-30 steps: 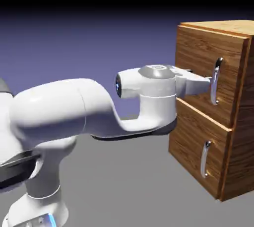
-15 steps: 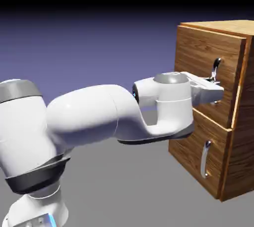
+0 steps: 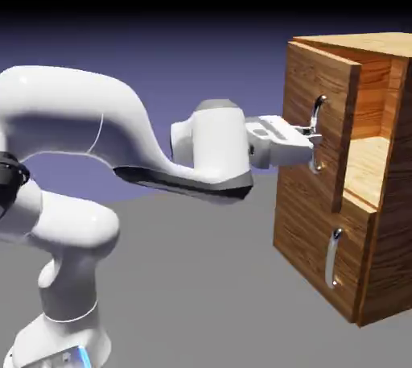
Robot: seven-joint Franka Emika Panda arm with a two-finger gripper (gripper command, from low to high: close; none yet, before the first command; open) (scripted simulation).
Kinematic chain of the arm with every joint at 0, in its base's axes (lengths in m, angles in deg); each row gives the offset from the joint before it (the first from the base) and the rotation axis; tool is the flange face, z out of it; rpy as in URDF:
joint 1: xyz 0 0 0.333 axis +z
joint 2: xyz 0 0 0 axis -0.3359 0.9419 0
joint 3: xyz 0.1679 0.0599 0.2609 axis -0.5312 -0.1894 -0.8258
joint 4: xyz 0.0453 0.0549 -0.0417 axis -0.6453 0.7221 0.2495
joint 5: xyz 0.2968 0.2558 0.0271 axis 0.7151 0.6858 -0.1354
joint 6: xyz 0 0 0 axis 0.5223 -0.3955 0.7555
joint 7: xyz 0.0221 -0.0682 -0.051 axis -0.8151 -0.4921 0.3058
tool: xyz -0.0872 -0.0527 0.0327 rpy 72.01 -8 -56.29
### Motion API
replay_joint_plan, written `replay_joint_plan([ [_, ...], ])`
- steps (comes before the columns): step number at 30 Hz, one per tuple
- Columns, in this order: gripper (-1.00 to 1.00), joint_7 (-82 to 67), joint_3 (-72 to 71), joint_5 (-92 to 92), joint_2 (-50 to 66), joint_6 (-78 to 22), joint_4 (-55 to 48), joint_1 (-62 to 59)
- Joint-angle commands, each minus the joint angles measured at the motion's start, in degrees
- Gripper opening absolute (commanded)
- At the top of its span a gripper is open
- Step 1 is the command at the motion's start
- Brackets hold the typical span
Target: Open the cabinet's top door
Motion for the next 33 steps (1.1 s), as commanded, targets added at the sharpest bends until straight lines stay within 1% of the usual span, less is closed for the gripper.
replay_joint_plan([
  [1, -1.00, 0.04, -2.08, 1.70, 0.11, -1.03, 1.11, -1.67],
  [10, -1.00, -0.29, -20.75, 17.76, -0.36, -8.69, 8.81, -14.14],
  [15, -1.00, -3.76, -29.62, 30.22, -2.94, -17.66, 12.72, -14.54],
  [20, -1.00, -5.28, -38.79, 42.27, -3.31, -26.36, 14.28, -13.90],
  [22, -1.00, -4.45, -42.74, 44.43, -3.16, -24.83, 14.23, -17.56],
  [31, -1.00, -0.42, -54.88, 46.29, -3.20, -10.26, 13.22, -36.25],
  [33, -1.00, -0.65, -58.75, 49.20, -3.63, -8.60, 13.13, -39.79],
])
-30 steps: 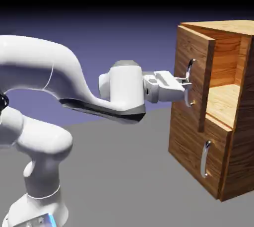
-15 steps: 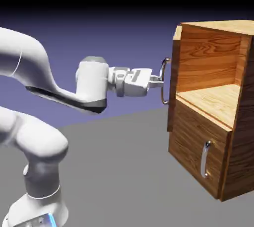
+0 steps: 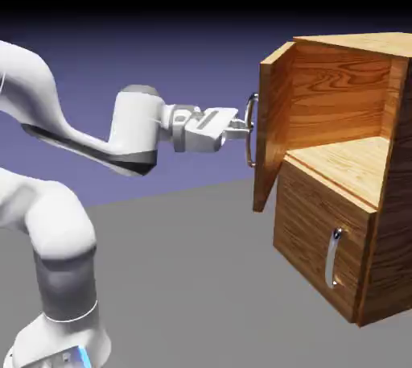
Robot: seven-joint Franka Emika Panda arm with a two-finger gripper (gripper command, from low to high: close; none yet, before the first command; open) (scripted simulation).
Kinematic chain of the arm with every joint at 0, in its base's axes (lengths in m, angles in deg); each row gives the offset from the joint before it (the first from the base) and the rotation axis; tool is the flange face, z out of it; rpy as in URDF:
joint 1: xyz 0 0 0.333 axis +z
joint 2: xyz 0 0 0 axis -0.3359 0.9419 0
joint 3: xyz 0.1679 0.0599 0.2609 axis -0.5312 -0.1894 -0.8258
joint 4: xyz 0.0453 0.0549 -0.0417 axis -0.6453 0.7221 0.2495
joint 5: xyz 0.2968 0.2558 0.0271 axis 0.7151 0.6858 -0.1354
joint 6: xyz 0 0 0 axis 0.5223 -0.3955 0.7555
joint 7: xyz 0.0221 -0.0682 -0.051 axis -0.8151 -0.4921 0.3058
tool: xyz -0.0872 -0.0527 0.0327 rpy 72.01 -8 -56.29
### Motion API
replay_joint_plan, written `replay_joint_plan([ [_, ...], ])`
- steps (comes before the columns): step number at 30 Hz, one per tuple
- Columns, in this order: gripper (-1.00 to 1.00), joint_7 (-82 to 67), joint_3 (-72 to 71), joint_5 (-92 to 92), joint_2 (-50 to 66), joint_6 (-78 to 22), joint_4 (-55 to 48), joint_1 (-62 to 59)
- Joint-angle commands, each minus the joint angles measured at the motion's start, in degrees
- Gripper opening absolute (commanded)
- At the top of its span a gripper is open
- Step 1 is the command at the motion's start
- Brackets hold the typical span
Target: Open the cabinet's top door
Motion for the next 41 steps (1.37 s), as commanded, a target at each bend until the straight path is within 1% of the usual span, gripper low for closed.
replay_joint_plan([
  [1, -1.00, -0.87, -1.69, 2.84, -0.30, -1.18, 0.13, -0.07],
  [9, -1.00, -5.94, -14.55, 22.77, 0.62, -16.82, -1.81, 3.36],
  [14, -1.00, -6.57, -24.41, 34.07, 5.43, -29.22, -7.30, 3.01],
  [18, -1.00, -5.88, -32.35, 40.87, 10.80, -39.19, -13.66, 0.20],
  [25, -1.00, -2.98, -46.81, 48.13, 21.35, -55.78, -26.72, -9.44],
  [30, -1.00, -0.56, -57.19, 50.36, 27.51, -64.82, -34.63, -18.23],
  [34, -1.00, 0.51, -65.49, 51.70, 29.95, -69.33, -39.32, -26.10],
  [41, -1.00, 0.40, -79.23, 54.65, 29.45, -73.81, -46.25, -40.63],
])
